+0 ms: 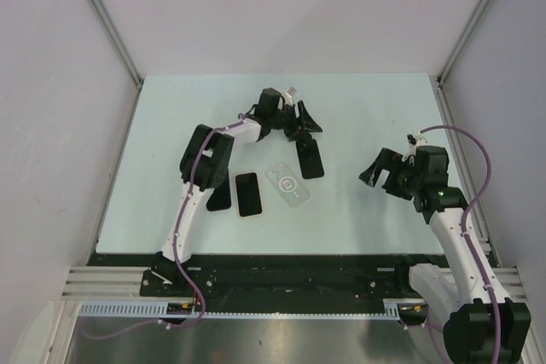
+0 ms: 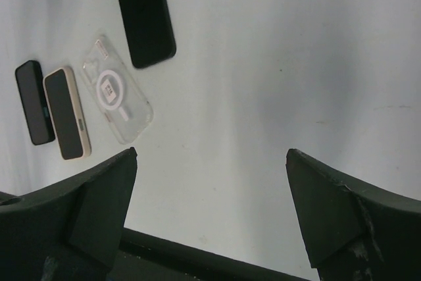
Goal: Put the phone into the phone case
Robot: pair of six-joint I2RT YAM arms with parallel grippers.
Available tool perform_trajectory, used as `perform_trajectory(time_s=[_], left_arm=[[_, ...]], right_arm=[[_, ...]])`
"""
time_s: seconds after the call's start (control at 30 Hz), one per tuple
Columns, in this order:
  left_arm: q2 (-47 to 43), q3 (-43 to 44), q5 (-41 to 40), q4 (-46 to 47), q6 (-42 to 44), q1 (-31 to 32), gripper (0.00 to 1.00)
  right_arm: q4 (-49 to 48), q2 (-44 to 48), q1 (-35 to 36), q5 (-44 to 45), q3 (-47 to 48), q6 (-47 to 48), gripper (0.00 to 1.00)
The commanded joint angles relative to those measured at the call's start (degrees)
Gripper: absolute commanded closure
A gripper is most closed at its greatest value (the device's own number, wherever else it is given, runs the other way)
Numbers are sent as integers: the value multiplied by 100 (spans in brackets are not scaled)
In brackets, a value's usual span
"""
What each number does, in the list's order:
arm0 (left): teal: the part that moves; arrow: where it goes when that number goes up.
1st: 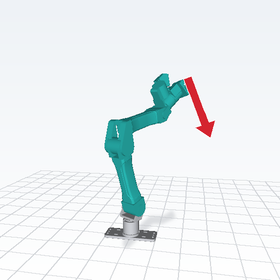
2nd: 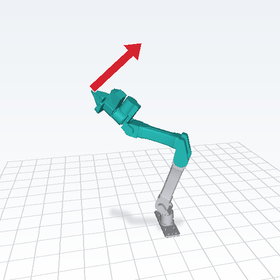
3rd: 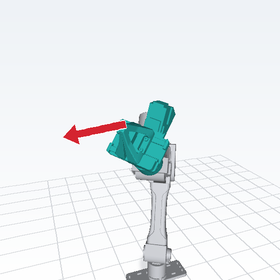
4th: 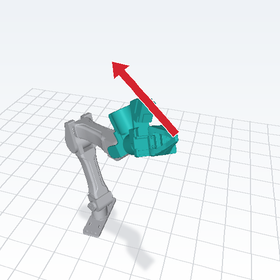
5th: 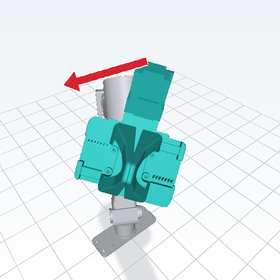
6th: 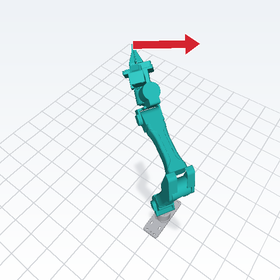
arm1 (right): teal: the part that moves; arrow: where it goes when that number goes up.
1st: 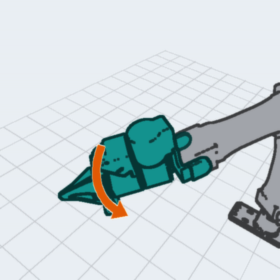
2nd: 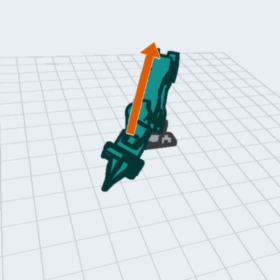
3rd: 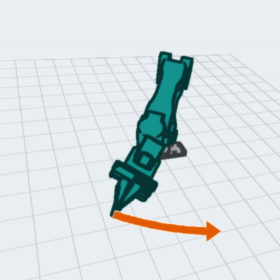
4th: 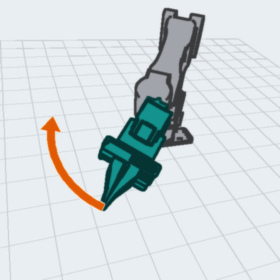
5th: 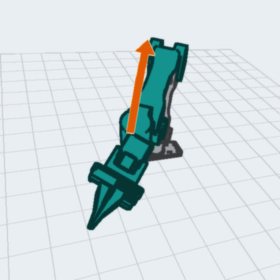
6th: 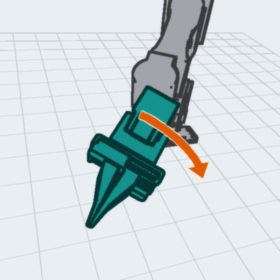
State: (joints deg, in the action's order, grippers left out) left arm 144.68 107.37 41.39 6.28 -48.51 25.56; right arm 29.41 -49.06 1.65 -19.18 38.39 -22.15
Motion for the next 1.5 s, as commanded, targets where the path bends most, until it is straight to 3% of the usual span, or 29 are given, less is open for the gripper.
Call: perform_trajectory(time_s=[0.0, 0.2, 0.27, 0.33, 0.37, 0.57, 0.7, 1.1, 1.3, 1.47], left_arm=[[-527, -612, 124, -215, 325, 195, 31], [-1396, -385, 168, -722, 535, -51, 28], [-1644, -200, 116, -1040, 711, -235, 21], [-2073, -32, -181, -1655, 1114, -402, 2], [-2232, -41, -305, -1813, 1238, -464, 0], [-3514, -866, -1823, -3158, 1494, -1052, 0], [-4306, -2067, -2485, -3581, 1467, -1501, 0], [-6424, -4618, -2381, -3397, 1907, -2486, 0], [-6760, -5349, -2267, -3010, 1986, -2503, 0], [-6576, -5297, -1951, -2993, 2021, -2512, 0]], right_arm=[[48, -33, 142, 686, 204, -157, 0], [-76, -962, 923, 845, 510, 52, 0], [-76, -1263, 1336, 1266, 773, 123, 0], [-189, -1623, 1785, 1678, 915, 36, 0], [-242, -1729, 1873, 1768, 977, -25, 0], [-936, -2529, 2181, 2155, 1320, -307, 1], [-1410, -3091, 2497, 2138, 1601, -141, 4], [-1623, -4867, 3921, 1988, 2559, 1738, 2], [-1183, -5438, 4308, 2032, 3121, 2180, 0], [-1096, -5737, 4370, 2058, 3306, 2206, 0]])
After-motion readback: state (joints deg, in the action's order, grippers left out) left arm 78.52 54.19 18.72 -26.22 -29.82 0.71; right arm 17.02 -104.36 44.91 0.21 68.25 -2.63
